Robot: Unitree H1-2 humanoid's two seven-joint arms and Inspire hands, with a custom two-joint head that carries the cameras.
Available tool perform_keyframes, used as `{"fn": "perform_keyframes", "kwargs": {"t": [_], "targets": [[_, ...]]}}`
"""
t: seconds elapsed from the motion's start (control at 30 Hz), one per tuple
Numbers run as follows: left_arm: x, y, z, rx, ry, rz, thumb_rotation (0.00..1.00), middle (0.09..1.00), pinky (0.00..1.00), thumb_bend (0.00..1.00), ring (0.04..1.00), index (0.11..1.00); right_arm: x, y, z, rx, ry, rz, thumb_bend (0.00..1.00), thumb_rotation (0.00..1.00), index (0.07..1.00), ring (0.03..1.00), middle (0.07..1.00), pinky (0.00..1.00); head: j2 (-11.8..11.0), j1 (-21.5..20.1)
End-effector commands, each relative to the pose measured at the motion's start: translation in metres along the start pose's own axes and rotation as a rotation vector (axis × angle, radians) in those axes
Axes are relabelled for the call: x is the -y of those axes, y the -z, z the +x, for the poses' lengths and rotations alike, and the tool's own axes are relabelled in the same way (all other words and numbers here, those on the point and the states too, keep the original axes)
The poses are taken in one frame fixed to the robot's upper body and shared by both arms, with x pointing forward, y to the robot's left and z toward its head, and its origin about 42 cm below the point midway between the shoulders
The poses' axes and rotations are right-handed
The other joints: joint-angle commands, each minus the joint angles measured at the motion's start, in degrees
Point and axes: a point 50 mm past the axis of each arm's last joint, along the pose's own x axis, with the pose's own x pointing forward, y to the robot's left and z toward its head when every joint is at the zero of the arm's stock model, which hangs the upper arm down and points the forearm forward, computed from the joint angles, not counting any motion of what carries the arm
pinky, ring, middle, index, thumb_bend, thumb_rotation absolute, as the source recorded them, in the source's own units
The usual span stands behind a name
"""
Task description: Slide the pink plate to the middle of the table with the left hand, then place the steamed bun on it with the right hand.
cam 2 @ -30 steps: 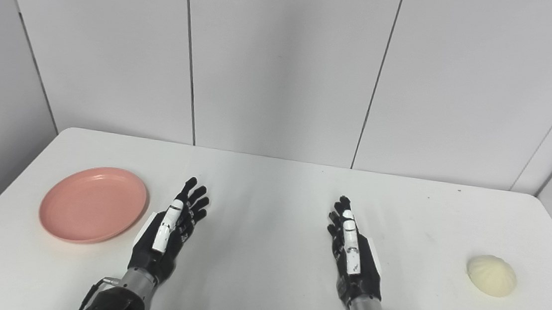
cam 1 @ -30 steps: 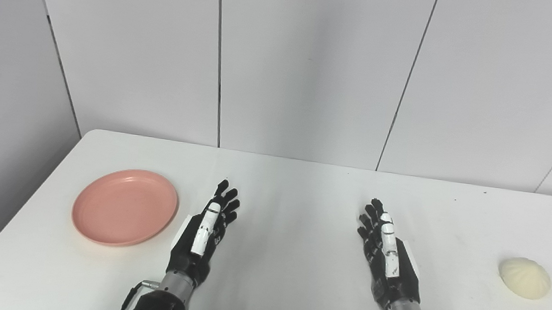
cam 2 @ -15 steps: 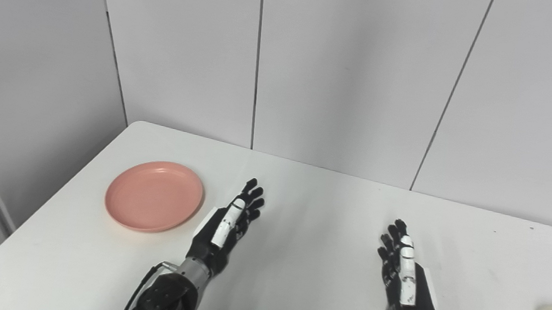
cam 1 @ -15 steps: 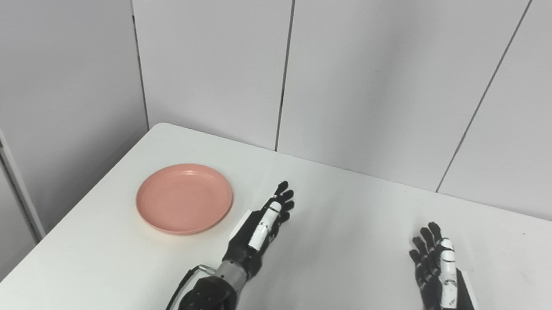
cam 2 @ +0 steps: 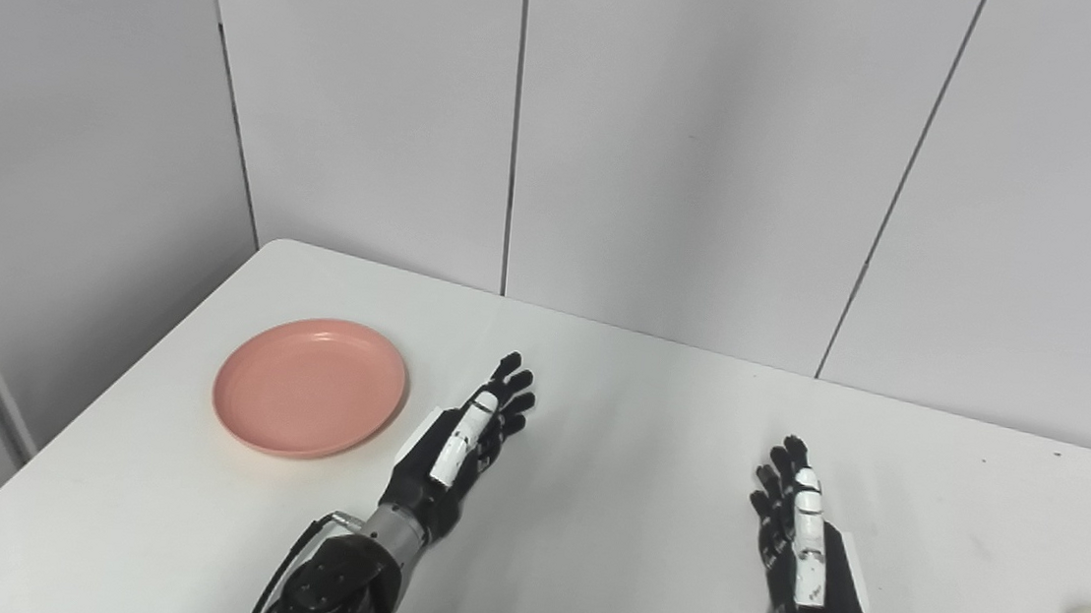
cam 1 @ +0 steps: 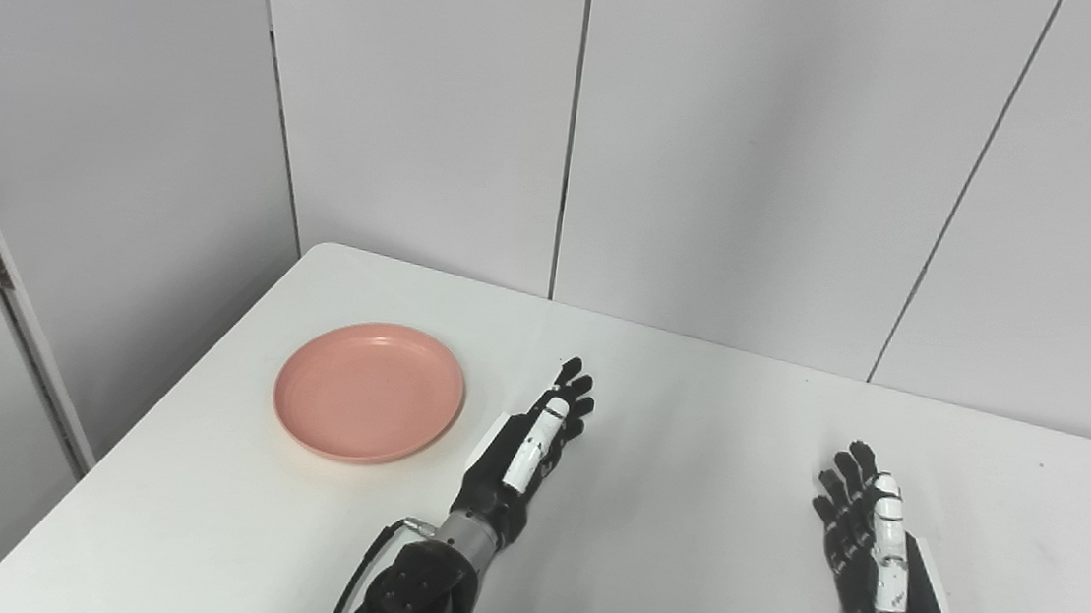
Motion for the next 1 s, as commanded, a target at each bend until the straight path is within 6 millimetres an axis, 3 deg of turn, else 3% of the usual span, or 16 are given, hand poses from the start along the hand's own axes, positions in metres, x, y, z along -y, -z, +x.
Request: {"fn": "perform_keyframes", "kwargs": {"t": [0.0,0.13,0.37,0.57,0.7,0.97], "targets": [[-0.001,0.066,-0.041,-0.198,-0.04,-0.024,1.0,0.973,0.97,0.47,0.96,0.982,0.009,0.026,-0.011,-0.126,0.04,0.029,0.24,1.0,1.0,1.0,1.0,1.0,0.1,0.0],[0.005,0.058,-0.032,-0.17,-0.038,-0.026,1.0,0.973,0.97,0.44,0.961,0.984,0.01,0.028,-0.007,-0.127,0.028,0.018,0.25,1.0,1.0,1.0,1.0,1.0,-0.3,0.7],[0.011,0.012,-0.007,-0.045,-0.054,-0.035,1.0,0.972,0.97,0.45,0.953,0.983,0.013,0.027,-0.003,-0.137,0.026,0.017,0.24,1.0,1.0,1.0,1.0,1.0,-0.7,0.9],[0.022,-0.043,0.007,0.111,-0.058,-0.052,1.0,0.954,0.95,0.47,0.935,0.964,0.018,0.028,-0.002,-0.134,0.034,0.014,0.24,1.0,1.0,1.0,1.0,1.0,-0.7,1.2],[0.021,-0.073,0.006,0.197,-0.053,-0.041,1.0,0.946,0.96,0.48,0.93,0.959,0.021,0.028,-0.002,-0.133,0.028,0.016,0.25,1.0,1.0,1.0,1.0,1.0,-0.7,2.0],[0.007,-0.112,-0.011,0.31,-0.101,-0.049,1.0,0.932,0.98,0.48,0.918,0.936,0.024,0.027,-0.004,-0.139,0.018,0.024,0.24,1.0,1.0,1.0,1.0,1.0,-0.4,2.8]]}}
